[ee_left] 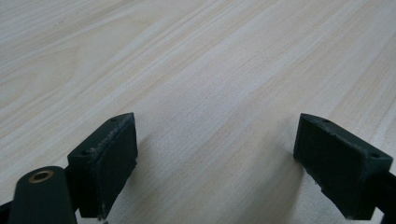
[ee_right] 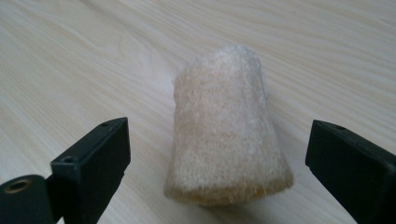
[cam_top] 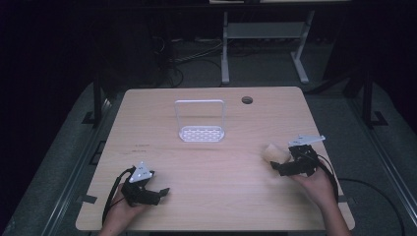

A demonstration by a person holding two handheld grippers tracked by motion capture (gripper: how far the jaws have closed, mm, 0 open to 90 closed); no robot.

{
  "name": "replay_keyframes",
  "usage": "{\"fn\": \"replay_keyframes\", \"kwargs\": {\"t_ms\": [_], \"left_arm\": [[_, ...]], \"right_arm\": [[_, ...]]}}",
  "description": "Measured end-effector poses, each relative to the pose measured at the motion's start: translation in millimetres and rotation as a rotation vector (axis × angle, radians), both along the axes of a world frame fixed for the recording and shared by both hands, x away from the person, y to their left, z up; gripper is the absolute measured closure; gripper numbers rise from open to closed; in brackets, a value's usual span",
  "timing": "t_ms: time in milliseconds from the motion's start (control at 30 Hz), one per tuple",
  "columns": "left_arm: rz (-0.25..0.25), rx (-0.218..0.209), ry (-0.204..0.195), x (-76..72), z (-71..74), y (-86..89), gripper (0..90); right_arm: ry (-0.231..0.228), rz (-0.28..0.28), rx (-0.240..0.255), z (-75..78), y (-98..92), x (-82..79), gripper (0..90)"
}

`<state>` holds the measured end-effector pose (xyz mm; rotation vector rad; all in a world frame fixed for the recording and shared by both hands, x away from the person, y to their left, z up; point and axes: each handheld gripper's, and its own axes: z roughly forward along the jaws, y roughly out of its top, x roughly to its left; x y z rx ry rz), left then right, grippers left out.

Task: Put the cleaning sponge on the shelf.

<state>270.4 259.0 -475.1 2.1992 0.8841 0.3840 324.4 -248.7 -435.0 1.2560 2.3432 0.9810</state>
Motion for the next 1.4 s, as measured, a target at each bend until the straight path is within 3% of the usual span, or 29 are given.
{"fn": "replay_keyframes", "kwargs": {"t_ms": [500,900,1133,1400], "left_arm": [[0.0,0.001,0.0,0.0,0.1,0.0,12.9],[0.0,0.001,0.0,0.0,0.1,0.0,12.9],[0.0,0.001,0.0,0.0,0.1,0.0,12.9],[0.0,0.001,0.001,0.0,0.1,0.0,12.9]], "right_arm": [[0.033,0.003,-0.021,-12.6,9.3,14.2,7.2],[0.06,0.012,-0.034,-19.8,11.1,19.0,15.6],[0.063,0.024,-0.05,-20.5,11.3,18.7,28.0],[0.064,0.025,-0.053,-19.7,11.4,18.2,29.8]]}}
